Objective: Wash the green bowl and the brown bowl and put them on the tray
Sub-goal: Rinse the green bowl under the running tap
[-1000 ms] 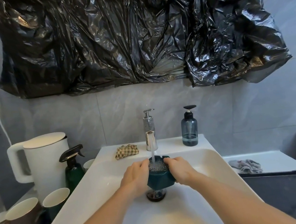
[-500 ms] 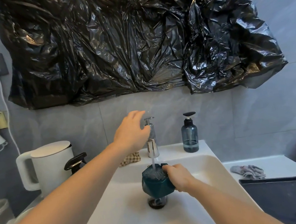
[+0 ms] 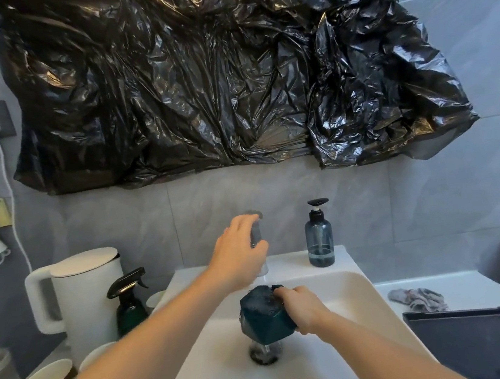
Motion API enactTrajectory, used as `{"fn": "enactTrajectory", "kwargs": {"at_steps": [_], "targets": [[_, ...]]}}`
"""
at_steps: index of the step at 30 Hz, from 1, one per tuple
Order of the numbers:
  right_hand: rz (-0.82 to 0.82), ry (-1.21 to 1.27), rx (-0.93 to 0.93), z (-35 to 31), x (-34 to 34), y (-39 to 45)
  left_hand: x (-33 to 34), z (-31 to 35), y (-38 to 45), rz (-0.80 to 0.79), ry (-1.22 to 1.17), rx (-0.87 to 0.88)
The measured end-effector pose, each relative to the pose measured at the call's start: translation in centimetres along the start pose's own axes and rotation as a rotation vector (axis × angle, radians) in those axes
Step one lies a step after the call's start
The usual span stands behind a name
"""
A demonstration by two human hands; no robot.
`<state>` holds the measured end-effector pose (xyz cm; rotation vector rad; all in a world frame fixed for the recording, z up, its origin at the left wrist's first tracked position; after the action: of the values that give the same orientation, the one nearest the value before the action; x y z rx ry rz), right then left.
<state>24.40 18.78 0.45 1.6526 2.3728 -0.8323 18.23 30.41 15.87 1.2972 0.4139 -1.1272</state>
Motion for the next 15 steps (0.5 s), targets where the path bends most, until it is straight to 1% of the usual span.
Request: {"fn": "enactTrajectory", "kwargs": {"at_steps": [2, 3, 5, 7, 9, 11, 12, 15], "targets": [[0.004, -0.014, -0.023, -0.9, -0.2, 0.0, 0.0, -1.9, -3.2, 0.165, -0.084, -0.029], [0.008, -0.021, -0.035, -1.5, -0.3, 0.0, 0.2, -3.4, -4.7, 0.210, -0.101, -0.068], [0.008, 0.003, -0.044, -2.5, -0.4, 0.0, 0.8, -7.0, -6.8, 0.219, -0.149, -0.199], [-0.008, 0.023, -0.041, -3.2, -0.3, 0.2, 1.7, -10.1, -7.7, 0.156, -0.237, -0.320], [-0.016, 0.035, -0.032, -3.4, -0.2, 0.6, 2.9, -11.3, -7.6, 0.048, -0.341, -0.367], [-0.030, 0.054, -0.041, -3.2, 0.2, 1.2, 4.3, -11.5, -7.1, -0.092, -0.373, -0.359], [-0.035, 0.065, -0.042, -3.0, 0.3, 1.3, 4.9, -11.4, -6.9, -0.130, -0.392, -0.348], [-0.025, 0.044, -0.022, -2.0, 0.3, 1.3, 6.7, -11.0, -6.9, -0.170, -0.459, -0.317]]}}
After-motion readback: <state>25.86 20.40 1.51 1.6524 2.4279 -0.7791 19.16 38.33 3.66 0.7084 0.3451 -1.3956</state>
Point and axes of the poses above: each hand's wrist, its own y-axis towards the middle knuckle, its own x-axis out of the palm, z = x × y, the point moved 8 cm from there along y, towards the middle knuckle, and after that the axes turned 15 degrees about x, right-handed, at the moved point
